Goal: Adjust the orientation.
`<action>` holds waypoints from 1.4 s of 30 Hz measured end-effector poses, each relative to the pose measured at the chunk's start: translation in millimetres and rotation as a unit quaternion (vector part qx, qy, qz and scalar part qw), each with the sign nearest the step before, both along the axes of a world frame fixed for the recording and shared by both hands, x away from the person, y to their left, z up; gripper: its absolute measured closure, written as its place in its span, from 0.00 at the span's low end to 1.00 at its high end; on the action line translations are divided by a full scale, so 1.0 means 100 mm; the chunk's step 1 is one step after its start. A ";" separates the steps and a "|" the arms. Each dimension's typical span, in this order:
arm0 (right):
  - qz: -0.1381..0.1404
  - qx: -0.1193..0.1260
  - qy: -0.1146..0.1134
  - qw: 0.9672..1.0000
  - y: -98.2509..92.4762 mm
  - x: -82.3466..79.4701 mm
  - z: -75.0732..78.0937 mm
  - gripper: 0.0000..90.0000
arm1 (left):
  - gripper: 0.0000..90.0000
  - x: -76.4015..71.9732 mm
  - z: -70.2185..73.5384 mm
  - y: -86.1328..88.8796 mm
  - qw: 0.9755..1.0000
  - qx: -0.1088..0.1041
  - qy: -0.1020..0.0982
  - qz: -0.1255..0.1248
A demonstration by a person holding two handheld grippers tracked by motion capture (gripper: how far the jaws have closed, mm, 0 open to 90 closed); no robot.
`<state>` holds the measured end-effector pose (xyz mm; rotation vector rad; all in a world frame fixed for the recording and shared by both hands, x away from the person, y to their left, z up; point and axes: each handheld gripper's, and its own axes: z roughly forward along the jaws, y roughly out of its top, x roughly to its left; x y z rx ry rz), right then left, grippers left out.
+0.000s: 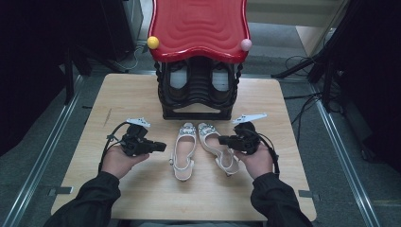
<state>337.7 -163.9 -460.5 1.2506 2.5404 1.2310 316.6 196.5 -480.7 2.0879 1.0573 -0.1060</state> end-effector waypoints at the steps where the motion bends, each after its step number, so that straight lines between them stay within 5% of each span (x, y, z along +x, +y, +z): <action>1: -0.006 0.001 0.000 1.000 -0.05 0.01 0.00 1.00 | 0.99 0.01 -0.01 -0.01 1.000 0.000 0.001 -0.001; 9: -0.048 -0.015 0.014 0.999 -0.31 0.12 -0.22 1.00 | 0.99 0.13 -0.12 -0.06 1.000 -0.010 0.010 0.006; 19: -0.033 -0.047 0.034 0.998 -0.19 0.18 -0.48 1.00 | 0.97 0.20 -0.26 -0.16 1.000 0.021 0.019 -0.004; 42: -0.021 -0.029 0.048 0.998 0.03 0.10 -0.50 1.00 | 0.98 0.17 -0.31 -0.27 0.999 0.020 0.030 -0.015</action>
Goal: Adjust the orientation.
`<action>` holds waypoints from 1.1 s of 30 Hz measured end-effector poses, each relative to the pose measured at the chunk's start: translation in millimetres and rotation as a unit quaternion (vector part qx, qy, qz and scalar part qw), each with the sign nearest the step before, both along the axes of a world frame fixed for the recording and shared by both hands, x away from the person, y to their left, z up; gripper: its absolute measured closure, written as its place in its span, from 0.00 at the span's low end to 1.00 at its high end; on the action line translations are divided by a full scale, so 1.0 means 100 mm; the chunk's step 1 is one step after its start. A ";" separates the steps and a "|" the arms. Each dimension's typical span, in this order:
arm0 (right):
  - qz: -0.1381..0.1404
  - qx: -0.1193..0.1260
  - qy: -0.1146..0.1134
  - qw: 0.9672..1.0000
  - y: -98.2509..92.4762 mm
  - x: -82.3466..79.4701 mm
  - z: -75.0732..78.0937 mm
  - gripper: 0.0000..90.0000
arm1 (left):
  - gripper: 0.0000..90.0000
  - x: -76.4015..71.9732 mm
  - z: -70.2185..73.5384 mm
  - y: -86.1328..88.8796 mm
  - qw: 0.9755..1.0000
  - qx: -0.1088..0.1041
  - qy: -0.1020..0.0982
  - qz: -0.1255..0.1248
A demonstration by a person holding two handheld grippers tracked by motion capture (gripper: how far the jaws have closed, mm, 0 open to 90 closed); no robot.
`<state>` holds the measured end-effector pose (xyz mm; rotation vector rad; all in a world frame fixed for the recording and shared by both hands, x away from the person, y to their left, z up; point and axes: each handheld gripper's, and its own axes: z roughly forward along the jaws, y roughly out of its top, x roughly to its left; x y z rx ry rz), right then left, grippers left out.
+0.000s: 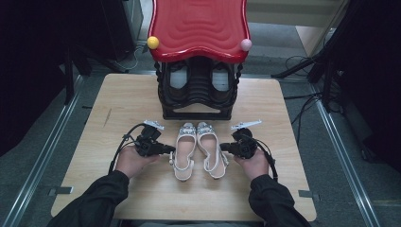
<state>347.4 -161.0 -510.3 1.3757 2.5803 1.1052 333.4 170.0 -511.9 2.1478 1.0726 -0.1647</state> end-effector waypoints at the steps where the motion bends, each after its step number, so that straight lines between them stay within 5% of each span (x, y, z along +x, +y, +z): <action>1: 0.000 0.001 0.000 1.000 0.01 0.00 -0.01 1.00 | 0.99 0.00 0.00 0.00 1.000 -0.002 0.001 0.002; 28: -0.004 0.007 -0.005 1.000 0.04 0.03 -0.03 1.00 | 1.00 -0.09 -0.04 -0.17 0.999 -0.022 0.025 -0.024; 33: -0.007 0.010 -0.013 1.000 -0.01 0.03 0.00 0.98 | 0.94 -0.11 0.02 -0.11 1.000 -0.003 0.011 -0.026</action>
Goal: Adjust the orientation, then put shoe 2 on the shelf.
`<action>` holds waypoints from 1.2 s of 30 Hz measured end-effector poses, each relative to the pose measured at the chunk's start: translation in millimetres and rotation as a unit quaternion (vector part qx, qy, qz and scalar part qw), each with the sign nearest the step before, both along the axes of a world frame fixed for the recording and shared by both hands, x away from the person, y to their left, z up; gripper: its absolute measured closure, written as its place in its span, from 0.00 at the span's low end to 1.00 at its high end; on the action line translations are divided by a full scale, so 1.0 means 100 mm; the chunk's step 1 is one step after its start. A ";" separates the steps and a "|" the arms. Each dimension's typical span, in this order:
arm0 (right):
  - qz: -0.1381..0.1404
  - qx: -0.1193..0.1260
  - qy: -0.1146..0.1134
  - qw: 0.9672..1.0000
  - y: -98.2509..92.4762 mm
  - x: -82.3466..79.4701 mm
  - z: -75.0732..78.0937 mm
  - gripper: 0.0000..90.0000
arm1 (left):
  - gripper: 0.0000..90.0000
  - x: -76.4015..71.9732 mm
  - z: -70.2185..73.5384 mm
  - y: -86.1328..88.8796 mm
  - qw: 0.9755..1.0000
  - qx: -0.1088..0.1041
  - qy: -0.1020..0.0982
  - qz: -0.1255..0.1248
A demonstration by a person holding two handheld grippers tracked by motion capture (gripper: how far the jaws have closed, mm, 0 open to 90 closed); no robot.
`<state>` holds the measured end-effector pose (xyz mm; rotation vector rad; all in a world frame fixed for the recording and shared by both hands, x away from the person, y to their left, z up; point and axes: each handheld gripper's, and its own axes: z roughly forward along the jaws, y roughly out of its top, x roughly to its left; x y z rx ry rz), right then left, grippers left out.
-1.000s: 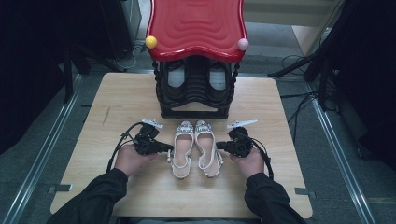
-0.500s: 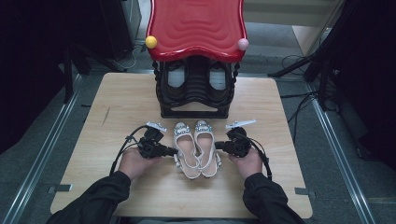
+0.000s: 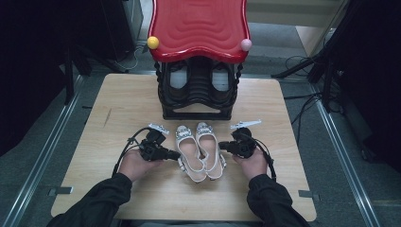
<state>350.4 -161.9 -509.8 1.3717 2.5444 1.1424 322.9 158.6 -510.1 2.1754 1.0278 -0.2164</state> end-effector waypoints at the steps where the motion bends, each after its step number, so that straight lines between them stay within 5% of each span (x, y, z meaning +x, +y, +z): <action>1: -0.001 0.001 -0.002 1.000 -0.01 0.00 0.01 0.97 | 0.94 0.00 0.01 0.02 1.000 0.000 -0.002 0.003; 11: -0.010 0.024 -0.029 0.999 -0.06 -0.06 0.18 0.92 | 0.81 -0.06 0.18 0.17 0.999 -0.026 -0.012 0.020; 21: -0.015 0.048 -0.043 0.998 -0.02 -0.13 0.33 0.86 | 0.74 -0.09 0.25 0.27 0.999 -0.016 -0.026 0.024; 36: -0.011 0.044 -0.046 0.998 0.17 -0.19 0.37 0.77 | 0.57 -0.12 0.36 0.36 0.998 -0.018 -0.051 0.028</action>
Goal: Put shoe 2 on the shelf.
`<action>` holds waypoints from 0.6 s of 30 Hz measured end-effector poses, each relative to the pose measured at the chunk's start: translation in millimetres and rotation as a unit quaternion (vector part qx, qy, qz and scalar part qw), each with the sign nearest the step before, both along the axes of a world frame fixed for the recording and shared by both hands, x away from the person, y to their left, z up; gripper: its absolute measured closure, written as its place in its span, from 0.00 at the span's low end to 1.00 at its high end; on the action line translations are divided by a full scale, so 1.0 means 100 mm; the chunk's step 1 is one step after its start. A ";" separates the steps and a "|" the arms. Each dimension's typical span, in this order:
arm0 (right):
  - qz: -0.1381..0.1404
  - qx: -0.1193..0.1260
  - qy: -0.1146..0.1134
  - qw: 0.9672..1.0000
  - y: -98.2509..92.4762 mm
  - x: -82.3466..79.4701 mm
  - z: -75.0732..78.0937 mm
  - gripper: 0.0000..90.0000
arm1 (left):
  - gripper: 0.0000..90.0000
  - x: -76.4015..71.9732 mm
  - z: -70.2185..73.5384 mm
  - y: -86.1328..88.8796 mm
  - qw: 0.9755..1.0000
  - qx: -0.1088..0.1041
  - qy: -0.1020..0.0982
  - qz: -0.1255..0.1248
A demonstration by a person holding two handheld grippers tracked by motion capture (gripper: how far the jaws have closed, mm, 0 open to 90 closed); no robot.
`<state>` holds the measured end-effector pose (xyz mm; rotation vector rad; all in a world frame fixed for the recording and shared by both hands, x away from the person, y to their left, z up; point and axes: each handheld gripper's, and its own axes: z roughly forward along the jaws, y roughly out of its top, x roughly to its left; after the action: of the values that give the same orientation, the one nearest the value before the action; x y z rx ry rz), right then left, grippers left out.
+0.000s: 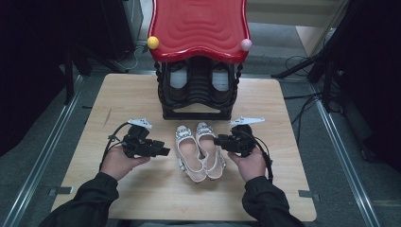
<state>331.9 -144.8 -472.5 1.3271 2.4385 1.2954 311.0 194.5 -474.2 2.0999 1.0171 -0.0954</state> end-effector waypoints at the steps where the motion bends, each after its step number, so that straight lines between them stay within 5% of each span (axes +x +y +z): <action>1: 0.000 -0.001 0.000 1.000 0.02 0.00 0.00 0.76 | 0.57 0.00 0.01 0.00 1.000 -0.001 -0.003 -0.001; 18: 0.016 -0.033 0.041 0.998 0.32 0.07 -0.02 0.71 | 0.52 0.04 0.02 0.01 1.000 0.002 -0.011 0.002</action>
<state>339.0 -113.0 -474.1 1.3577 2.5426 1.1791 315.0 195.7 -471.8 2.0979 1.0079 -0.0689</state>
